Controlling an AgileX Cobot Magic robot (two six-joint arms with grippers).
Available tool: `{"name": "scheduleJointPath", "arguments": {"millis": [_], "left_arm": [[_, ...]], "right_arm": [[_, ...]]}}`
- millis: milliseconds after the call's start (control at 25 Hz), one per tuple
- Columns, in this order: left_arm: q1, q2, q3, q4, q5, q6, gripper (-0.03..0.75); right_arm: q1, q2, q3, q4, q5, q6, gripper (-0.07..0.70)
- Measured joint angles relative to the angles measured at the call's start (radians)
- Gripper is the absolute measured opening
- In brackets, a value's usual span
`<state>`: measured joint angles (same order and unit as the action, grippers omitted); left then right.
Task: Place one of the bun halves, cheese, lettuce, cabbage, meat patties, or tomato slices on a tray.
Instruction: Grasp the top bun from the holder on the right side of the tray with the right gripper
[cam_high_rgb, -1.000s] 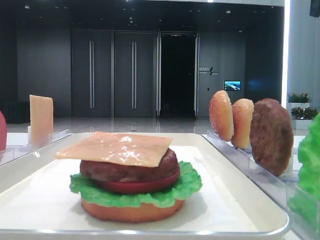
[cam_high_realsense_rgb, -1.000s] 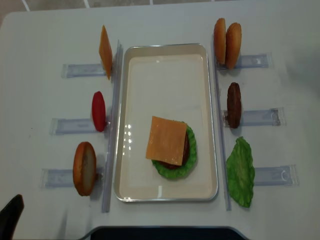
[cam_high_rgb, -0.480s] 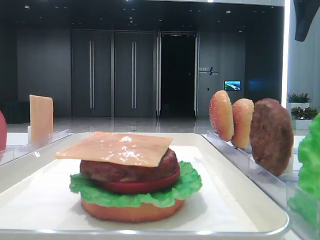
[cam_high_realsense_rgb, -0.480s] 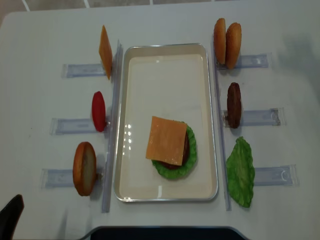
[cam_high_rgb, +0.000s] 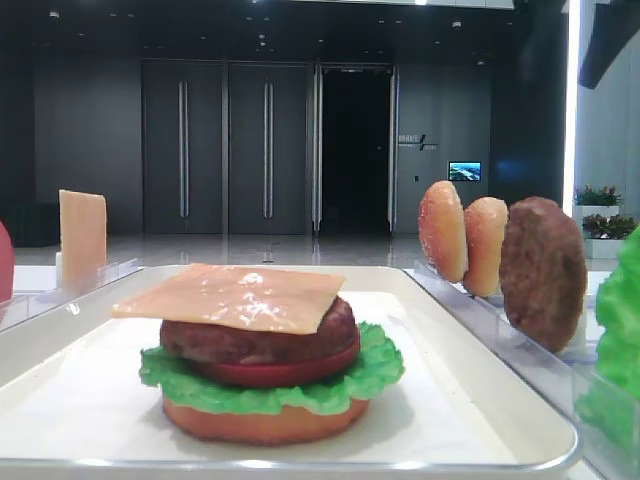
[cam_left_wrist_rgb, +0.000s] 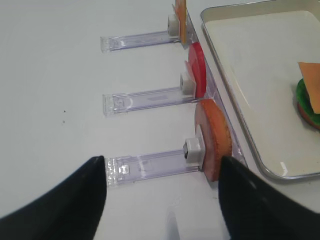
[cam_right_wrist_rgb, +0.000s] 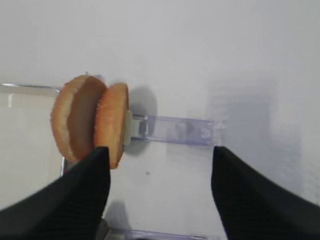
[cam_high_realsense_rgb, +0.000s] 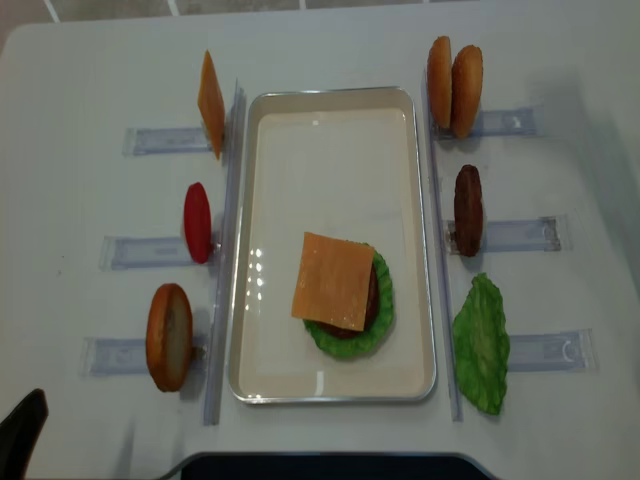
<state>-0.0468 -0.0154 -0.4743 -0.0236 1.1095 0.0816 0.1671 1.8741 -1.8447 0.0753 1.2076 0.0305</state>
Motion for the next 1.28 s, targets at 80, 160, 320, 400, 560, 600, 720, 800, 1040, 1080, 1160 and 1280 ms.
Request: {"name": "scheduleJointPath", "arguments": {"millis": [80,160,320,400,560,600,720,800,1040,1080,1160,1280], "left_arm": [[0.0,0.0,0.0,0.0,0.0,0.0,0.535],[0.0,0.0,0.0,0.0,0.0,0.0,0.535],[0.0,0.0,0.0,0.0,0.0,0.0,0.535],[0.0,0.0,0.0,0.0,0.0,0.0,0.535],[0.0,0.0,0.0,0.0,0.0,0.0,0.535],[0.0,0.0,0.0,0.0,0.0,0.0,0.535],[0.0,0.0,0.0,0.0,0.0,0.0,0.535],[0.0,0.0,0.0,0.0,0.0,0.0,0.535],[0.0,0.0,0.0,0.0,0.0,0.0,0.535],[0.0,0.0,0.0,0.0,0.0,0.0,0.535],[0.0,0.0,0.0,0.0,0.0,0.0,0.535],[0.0,0.0,0.0,0.0,0.0,0.0,0.535]], "right_arm": [[0.026,0.0,0.0,0.0,-0.017,0.022,0.45],[0.053,0.0,0.0,0.003,-0.038,0.042,0.45],[0.1,0.001,0.0,0.007,-0.079,0.072,0.45],[0.122,0.006,-0.001,0.013,-0.092,0.084,0.45],[0.151,0.034,-0.009,0.043,-0.107,0.087,0.45],[0.155,0.041,-0.011,0.049,-0.108,0.087,0.45],[0.17,0.067,-0.018,0.053,-0.112,0.089,0.45],[0.173,0.077,-0.018,0.054,-0.113,0.089,0.45],[0.176,0.106,-0.018,0.056,-0.114,0.109,0.45],[0.179,0.114,-0.018,0.056,-0.114,0.11,0.45],[0.183,0.125,-0.018,0.055,-0.115,0.111,0.45],[0.185,0.141,-0.018,0.054,-0.116,0.111,0.45]]}}
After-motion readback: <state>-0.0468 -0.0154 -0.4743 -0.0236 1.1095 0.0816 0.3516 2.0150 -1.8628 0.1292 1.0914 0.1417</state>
